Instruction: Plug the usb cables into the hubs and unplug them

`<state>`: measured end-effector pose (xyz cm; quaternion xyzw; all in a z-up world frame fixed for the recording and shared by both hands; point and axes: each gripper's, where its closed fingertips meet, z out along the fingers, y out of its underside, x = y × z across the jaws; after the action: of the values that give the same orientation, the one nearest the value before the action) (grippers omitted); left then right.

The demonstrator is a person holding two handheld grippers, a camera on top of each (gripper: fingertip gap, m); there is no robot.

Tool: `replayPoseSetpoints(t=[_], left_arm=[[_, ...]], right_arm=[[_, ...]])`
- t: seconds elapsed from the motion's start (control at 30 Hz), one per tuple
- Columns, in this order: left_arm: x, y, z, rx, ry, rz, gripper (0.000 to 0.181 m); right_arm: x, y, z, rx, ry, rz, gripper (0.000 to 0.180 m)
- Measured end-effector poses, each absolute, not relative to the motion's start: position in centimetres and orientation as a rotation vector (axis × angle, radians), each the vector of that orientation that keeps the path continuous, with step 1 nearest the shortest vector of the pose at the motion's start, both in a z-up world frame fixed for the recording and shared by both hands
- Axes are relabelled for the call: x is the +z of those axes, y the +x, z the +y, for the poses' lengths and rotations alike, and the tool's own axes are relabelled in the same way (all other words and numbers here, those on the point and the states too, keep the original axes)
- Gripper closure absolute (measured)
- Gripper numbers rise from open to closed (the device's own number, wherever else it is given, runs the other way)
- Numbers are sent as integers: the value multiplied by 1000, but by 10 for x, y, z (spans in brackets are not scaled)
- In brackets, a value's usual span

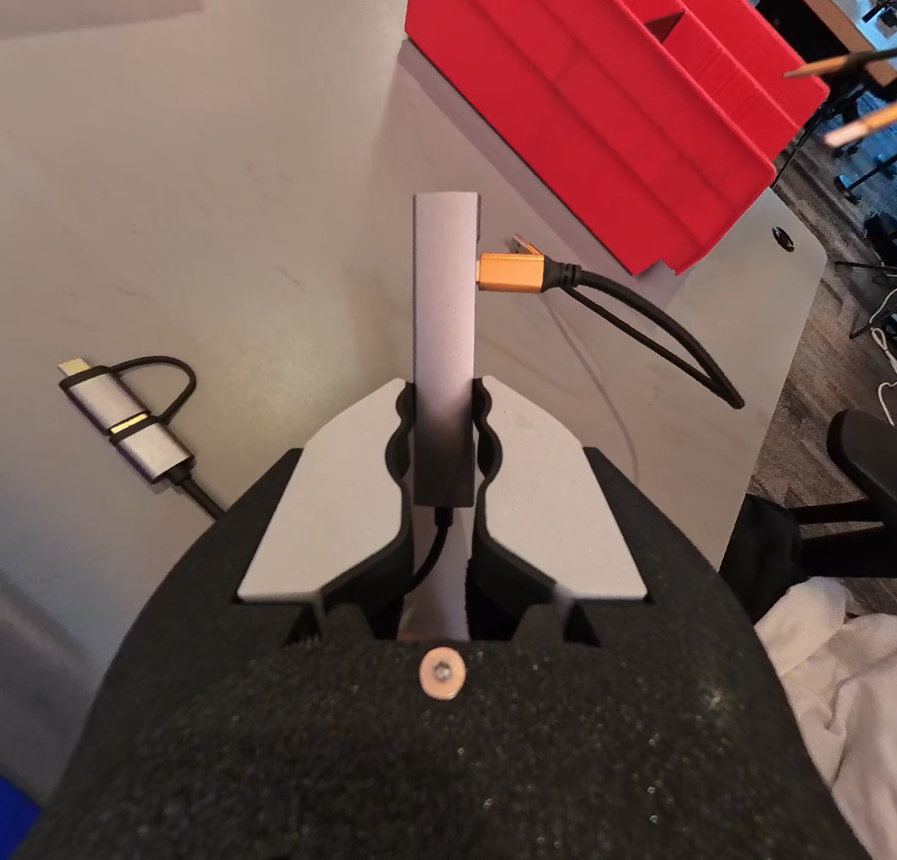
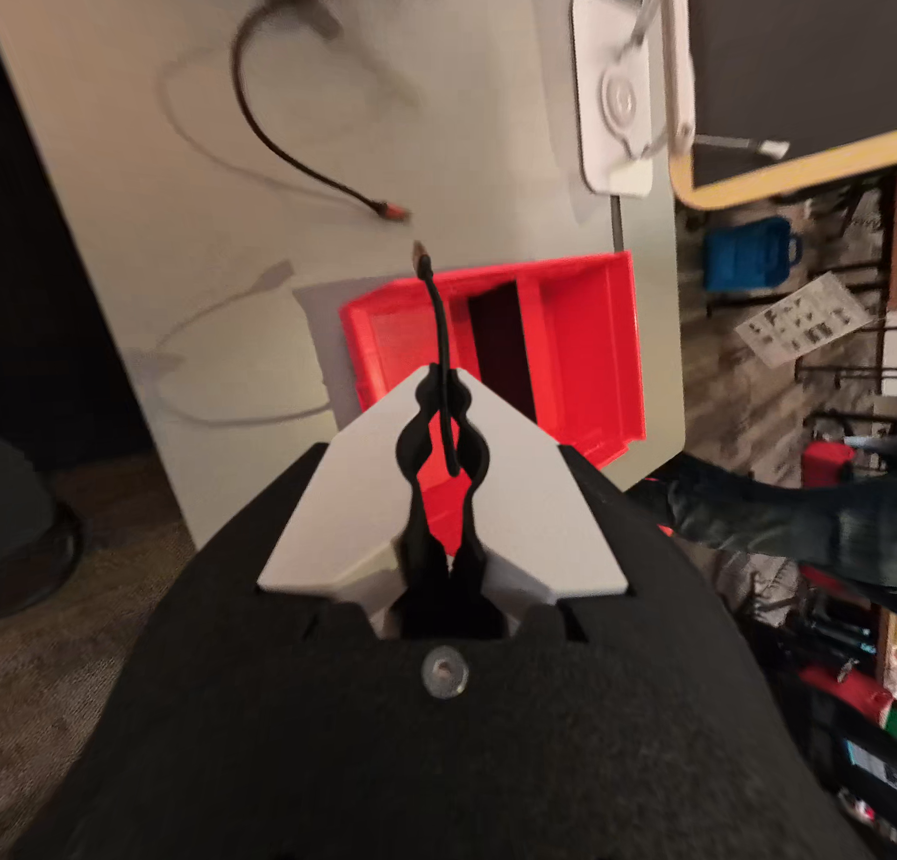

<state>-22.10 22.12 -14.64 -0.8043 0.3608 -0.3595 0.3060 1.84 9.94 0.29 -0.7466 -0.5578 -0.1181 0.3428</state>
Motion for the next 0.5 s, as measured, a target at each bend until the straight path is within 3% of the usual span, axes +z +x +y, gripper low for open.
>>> replayPoseSetpoints(t=[0.27,0.47,0.5], left_arm=[[-145,-218,217,-937,-2128,983,158],[-145,-217,212,-944,-2127,997,158],[-145,-217,212,-947,-2128,1000,158]], right_arm=[[-104,89,187,-573,-2144,-1535,178],[-158,133,182,-591,-2534,-1500,174],[-163,128,179,-495,-2582,-1460,166]])
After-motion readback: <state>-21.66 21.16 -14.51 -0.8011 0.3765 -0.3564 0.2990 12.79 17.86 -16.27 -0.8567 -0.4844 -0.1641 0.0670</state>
